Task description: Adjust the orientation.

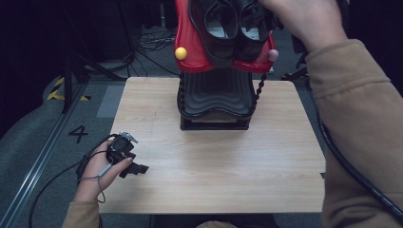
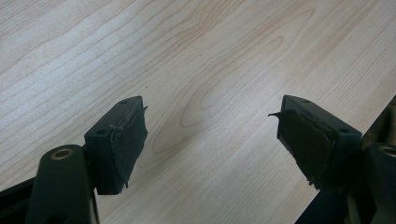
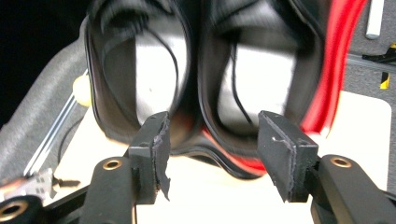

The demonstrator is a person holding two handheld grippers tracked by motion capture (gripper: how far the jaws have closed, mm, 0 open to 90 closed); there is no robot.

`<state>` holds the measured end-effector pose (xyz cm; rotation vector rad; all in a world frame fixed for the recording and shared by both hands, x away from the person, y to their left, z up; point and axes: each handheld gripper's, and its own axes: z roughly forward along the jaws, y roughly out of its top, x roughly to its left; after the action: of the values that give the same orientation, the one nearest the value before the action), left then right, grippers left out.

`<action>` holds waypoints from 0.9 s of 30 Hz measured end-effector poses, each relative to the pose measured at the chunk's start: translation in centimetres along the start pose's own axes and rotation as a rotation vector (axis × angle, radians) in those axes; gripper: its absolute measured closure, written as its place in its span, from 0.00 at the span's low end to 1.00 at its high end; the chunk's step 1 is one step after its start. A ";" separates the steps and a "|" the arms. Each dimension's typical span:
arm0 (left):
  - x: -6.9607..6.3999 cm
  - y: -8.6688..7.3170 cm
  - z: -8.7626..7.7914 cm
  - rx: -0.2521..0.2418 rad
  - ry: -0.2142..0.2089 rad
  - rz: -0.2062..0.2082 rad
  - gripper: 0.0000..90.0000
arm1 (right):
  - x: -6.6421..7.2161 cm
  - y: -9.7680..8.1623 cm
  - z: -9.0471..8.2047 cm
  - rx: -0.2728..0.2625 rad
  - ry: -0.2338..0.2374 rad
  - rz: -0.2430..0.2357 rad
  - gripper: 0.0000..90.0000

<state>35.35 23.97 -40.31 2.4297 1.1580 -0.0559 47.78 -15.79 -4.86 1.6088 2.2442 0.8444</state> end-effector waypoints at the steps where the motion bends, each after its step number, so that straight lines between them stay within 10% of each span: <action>1: -0.1 0.0 -0.1 -0.002 -0.001 -0.004 0.27 | -0.4 -0.6 -0.3 -0.002 0.001 -0.014 0.50; 16: -0.9 -0.5 -1.2 -0.015 0.023 -0.024 0.27 | -6.2 -7.0 -4.5 0.001 0.014 -0.050 0.49; 27: -1.2 -0.6 -0.9 -0.016 0.038 -0.062 0.27 | -8.9 -10.7 -2.7 0.042 0.022 -0.124 0.46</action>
<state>33.94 23.80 -39.44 2.3903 1.2455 -0.0199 41.17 -27.20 -10.08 1.4674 2.3636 0.7906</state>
